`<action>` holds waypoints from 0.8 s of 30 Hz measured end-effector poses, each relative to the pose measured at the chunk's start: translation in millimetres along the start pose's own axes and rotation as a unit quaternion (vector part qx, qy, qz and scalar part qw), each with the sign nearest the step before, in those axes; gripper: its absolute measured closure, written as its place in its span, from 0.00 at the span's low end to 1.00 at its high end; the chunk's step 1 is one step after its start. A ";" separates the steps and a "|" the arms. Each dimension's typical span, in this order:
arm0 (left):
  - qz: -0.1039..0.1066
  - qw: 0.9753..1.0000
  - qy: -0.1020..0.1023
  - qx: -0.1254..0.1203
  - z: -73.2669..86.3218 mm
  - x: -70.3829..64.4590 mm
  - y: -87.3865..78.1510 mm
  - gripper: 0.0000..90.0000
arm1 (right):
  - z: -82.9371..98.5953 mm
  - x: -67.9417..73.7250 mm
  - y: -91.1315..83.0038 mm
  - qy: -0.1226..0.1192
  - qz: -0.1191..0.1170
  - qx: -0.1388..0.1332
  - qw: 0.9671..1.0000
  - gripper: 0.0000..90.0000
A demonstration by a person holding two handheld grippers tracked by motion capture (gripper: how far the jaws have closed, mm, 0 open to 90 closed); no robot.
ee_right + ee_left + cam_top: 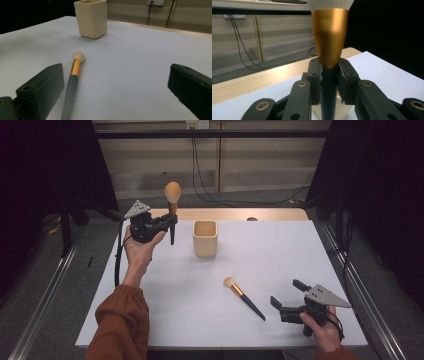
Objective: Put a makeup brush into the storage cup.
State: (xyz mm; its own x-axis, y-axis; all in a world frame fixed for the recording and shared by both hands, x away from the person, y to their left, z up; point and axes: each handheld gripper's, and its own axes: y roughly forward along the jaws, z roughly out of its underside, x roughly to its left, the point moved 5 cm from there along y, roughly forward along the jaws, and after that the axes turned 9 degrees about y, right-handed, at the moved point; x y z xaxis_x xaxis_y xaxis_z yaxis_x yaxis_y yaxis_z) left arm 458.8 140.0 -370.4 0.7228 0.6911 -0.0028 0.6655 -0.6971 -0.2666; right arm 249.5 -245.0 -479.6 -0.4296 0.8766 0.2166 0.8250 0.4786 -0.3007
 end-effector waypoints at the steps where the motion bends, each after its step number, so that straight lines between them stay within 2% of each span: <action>1: 0.000 1.000 0.000 0.000 0.0 0.0 0.0 0.82 | 0.0 0.0 0.0 0.000 0.000 0.000 1.000 0.00; 4: 0.005 1.000 -0.002 -0.007 -4.9 -4.1 2.9 0.82 | 0.3 0.4 0.1 -0.001 -0.001 0.002 1.000 0.00; 7: 0.007 1.000 0.009 -0.014 -10.9 -7.9 6.2 0.82 | 0.1 0.0 -0.7 0.002 -0.001 0.002 1.000 0.00; 8: 0.010 1.000 0.005 -0.021 -12.7 -9.0 7.0 0.82 | 0.1 -0.1 -0.7 0.002 -0.001 0.002 1.000 0.00; 16: 0.015 1.000 0.009 -0.022 -20.2 -13.0 13.3 0.82 | 0.2 0.0 -0.5 0.002 -0.002 0.002 1.000 0.00; 24: 0.024 0.999 0.016 -0.031 -31.2 -23.0 24.1 0.82 | 0.2 0.1 -0.6 0.002 -0.002 0.002 1.000 0.00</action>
State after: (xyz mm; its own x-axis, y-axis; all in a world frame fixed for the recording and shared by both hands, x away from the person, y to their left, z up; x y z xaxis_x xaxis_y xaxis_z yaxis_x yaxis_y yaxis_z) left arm 464.0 101.3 -346.7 0.7595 0.6503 0.0163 0.6390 -0.7410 -0.2066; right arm 248.9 -245.2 -479.6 -0.4314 0.8746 0.2210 0.8220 0.4821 -0.3033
